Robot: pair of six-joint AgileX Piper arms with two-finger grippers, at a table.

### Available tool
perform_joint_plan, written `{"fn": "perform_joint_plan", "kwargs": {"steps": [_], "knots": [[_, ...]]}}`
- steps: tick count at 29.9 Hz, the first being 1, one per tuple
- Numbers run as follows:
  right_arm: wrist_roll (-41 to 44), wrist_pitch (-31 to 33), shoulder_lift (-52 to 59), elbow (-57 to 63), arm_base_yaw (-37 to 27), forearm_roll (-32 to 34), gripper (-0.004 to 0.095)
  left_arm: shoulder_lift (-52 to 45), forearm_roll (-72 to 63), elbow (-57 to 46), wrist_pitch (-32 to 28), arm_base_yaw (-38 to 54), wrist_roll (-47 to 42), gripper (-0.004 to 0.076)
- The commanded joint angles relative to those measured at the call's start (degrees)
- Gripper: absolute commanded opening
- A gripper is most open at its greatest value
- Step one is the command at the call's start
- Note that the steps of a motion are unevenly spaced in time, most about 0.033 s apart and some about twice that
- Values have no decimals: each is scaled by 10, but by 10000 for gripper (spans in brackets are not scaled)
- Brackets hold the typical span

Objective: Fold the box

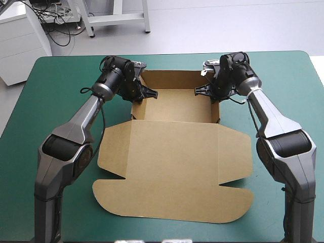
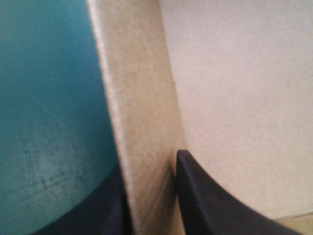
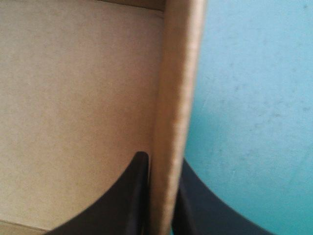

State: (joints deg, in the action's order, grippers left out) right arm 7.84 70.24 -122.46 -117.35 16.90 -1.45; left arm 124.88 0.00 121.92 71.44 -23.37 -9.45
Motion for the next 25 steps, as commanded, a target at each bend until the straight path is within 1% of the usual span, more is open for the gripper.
{"fn": "perform_joint_plan", "kwargs": {"steps": [1,3,5,6,14,21,25], "knots": [[-18,12,36,-18,3,-23,342,-33,7,15,2,-2,5,335],[-18,12,36,-18,3,-23,453,-33,10,15,2,-2,2,379],[-18,12,36,-18,3,-23,517,-34,9,15,2,-2,2,382],[-18,12,36,-18,3,-23,533,-34,11,15,2,-2,2,382],[-24,12,47,-18,3,-14,546,-50,34,16,-13,-2,2,382],[-25,12,74,-19,-3,-16,697,-92,70,17,-34,-2,1,382],[-25,12,94,-19,-3,-16,702,-118,72,17,-38,-2,1,382]]}}
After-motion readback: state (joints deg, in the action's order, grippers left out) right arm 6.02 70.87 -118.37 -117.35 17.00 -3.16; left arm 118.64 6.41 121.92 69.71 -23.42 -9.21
